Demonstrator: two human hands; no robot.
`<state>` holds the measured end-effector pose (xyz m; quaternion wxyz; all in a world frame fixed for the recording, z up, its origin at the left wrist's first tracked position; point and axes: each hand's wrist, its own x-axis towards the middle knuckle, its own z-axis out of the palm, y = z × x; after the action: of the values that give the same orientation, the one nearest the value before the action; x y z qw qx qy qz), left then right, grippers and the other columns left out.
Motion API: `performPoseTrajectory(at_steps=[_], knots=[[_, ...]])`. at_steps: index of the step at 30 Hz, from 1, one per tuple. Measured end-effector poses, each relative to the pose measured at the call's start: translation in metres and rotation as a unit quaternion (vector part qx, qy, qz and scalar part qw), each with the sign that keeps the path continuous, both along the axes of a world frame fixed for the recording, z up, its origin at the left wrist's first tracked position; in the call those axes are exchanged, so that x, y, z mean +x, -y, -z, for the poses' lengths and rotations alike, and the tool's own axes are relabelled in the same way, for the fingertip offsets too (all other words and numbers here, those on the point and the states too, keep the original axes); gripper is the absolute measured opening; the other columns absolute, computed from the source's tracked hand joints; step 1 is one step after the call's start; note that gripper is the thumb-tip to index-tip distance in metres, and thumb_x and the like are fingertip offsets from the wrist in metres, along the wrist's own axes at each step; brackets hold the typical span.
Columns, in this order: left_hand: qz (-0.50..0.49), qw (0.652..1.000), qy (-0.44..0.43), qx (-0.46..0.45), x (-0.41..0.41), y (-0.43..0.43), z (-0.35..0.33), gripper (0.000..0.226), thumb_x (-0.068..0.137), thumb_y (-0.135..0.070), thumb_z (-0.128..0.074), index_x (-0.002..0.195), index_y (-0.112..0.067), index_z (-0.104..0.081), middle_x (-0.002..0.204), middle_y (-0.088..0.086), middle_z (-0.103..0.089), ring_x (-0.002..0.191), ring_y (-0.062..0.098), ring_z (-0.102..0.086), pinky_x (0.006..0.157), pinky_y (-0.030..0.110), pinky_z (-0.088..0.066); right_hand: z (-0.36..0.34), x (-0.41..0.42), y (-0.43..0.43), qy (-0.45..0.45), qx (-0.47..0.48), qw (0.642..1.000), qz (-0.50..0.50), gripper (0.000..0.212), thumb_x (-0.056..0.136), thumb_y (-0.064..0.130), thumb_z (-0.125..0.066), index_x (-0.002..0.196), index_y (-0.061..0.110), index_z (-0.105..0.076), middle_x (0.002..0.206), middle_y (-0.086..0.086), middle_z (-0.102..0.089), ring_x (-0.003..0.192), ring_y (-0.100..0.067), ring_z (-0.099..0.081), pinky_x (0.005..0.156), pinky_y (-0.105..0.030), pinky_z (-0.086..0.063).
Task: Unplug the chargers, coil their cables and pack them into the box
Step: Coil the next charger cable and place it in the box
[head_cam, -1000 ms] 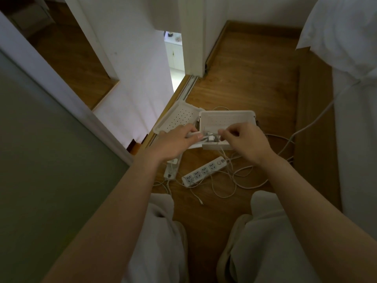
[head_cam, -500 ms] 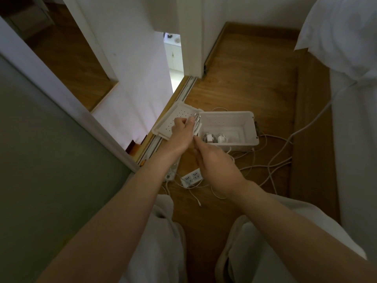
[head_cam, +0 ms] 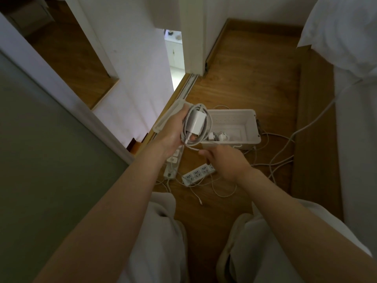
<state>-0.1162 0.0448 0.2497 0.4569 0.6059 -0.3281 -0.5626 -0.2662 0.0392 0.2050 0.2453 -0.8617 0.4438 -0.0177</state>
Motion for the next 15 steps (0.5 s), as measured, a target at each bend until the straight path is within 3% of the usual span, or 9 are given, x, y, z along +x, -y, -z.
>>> performPoseTrajectory(at_steps=[4, 7, 9, 12, 15], knots=[[0.136, 0.964, 0.227, -0.037, 0.005, -0.004, 0.005, 0.042, 0.102, -0.043, -0.024, 0.092, -0.022, -0.059, 0.092, 0.01, -0.063, 0.083, 0.027, -0.064, 0.076, 0.039, -0.054, -0.002, -0.006, 0.011, 0.009, -0.038, 0.999, 0.024, 0.038, 0.096, 0.042, -0.04, 0.08, 0.014, -0.059, 0.078, -0.003, -0.062, 0.07, -0.017, -0.06, 0.065, -0.029, -0.048], [0.166, 0.944, 0.286, -0.006, 0.004, -0.006, 0.006, 0.039, 0.101, -0.044, -0.029, 0.092, -0.022, -0.059, 0.084, 0.003, -0.06, 0.075, 0.019, -0.061, 0.065, 0.029, -0.051, -0.005, -0.006, 0.014, 0.013, -0.109, 0.994, 0.012, 0.03, 0.096, 0.036, -0.044, 0.084, 0.014, -0.061, 0.081, -0.001, -0.061, 0.069, -0.015, -0.057, 0.062, -0.023, -0.036], [0.183, 0.921, 0.343, -0.006, 0.004, -0.009, 0.007, 0.035, 0.1, -0.044, -0.031, 0.096, -0.022, -0.058, 0.089, 0.001, -0.06, 0.076, 0.015, -0.06, 0.064, 0.027, -0.051, -0.009, -0.006, 0.014, 0.017, -0.116, 0.993, 0.007, 0.028, 0.095, 0.036, -0.046, 0.089, 0.014, -0.063, 0.085, 0.0, -0.061, 0.072, -0.014, -0.056, 0.063, -0.023, -0.038], [0.213, 0.852, 0.478, -0.011, 0.01, -0.012, 0.01, 0.034, 0.1, -0.045, -0.028, 0.104, -0.025, -0.055, 0.099, -0.001, -0.06, 0.076, 0.009, -0.053, 0.072, 0.031, -0.045, -0.015, -0.011, 0.017, 0.046, -0.1, 0.993, 0.04, 0.027, 0.094, 0.037, -0.049, 0.093, 0.015, -0.064, 0.088, 0.002, -0.06, 0.076, -0.013, -0.056, 0.063, -0.023, -0.04], [0.237, 0.796, 0.556, -0.023, 0.012, -0.013, 0.015, 0.028, 0.101, -0.046, -0.023, 0.105, -0.029, -0.044, 0.107, -0.003, -0.057, 0.086, 0.012, -0.048, 0.095, 0.042, -0.033, -0.017, -0.014, 0.017, 0.068, -0.099, 0.991, 0.059, 0.024, 0.095, 0.033, -0.049, 0.096, 0.015, -0.065, 0.085, 0.003, -0.059, 0.073, -0.012, -0.053, 0.058, -0.021, -0.034]])
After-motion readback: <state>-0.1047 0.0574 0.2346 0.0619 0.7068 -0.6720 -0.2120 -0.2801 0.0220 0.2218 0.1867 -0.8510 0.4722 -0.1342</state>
